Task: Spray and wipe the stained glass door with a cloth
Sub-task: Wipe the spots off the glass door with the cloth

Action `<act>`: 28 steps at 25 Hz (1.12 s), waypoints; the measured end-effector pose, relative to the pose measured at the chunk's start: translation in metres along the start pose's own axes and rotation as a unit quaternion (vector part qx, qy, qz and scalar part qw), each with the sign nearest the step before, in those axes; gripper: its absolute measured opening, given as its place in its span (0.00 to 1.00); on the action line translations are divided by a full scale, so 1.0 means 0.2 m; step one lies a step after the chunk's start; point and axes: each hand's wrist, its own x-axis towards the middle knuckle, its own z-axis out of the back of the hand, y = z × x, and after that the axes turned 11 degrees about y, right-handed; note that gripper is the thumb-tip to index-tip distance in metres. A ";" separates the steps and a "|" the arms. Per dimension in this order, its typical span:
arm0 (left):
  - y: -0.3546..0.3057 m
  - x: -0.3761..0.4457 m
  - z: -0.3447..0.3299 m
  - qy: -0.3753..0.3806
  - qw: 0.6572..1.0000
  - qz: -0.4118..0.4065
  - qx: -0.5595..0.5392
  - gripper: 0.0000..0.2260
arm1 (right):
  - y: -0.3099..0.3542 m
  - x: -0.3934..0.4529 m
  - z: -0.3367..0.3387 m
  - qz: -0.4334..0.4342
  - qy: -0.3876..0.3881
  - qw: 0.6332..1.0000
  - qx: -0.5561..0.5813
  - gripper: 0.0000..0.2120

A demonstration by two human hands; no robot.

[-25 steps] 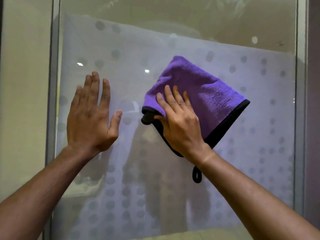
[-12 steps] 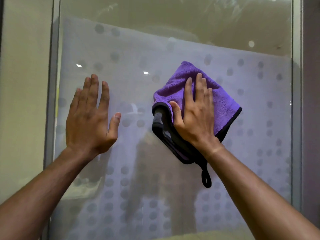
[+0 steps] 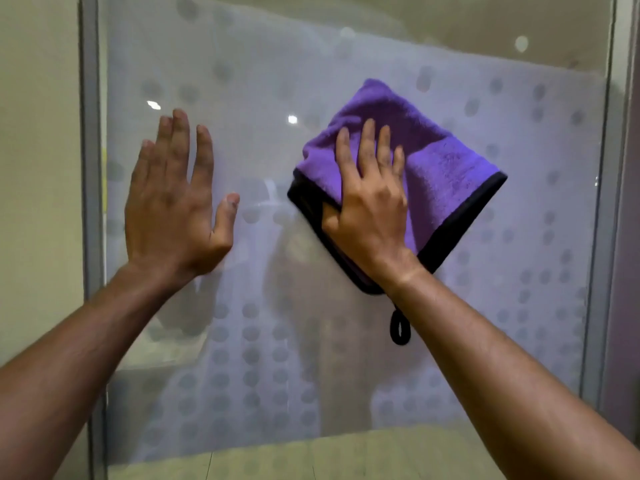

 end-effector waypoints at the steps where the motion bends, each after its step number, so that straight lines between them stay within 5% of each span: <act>1: 0.00 0.00 0.00 0.003 1.000 -0.003 0.000 0.35 | 0.00 0.00 0.00 0.003 -0.011 1.000 0.017 0.32; 12: -0.02 -0.11 -0.02 0.015 1.000 -0.003 -0.018 0.36 | -0.04 -0.28 -0.11 0.095 -0.080 0.989 0.077 0.18; 21: -0.09 -0.31 -0.03 0.053 0.998 -0.010 -0.015 0.39 | -0.04 -0.74 -0.26 0.096 -0.061 0.990 0.083 0.18; 28: -0.20 -0.47 -0.04 0.078 0.997 -0.005 -0.017 0.41 | -0.01 -0.89 -0.27 0.065 0.014 0.996 0.063 0.30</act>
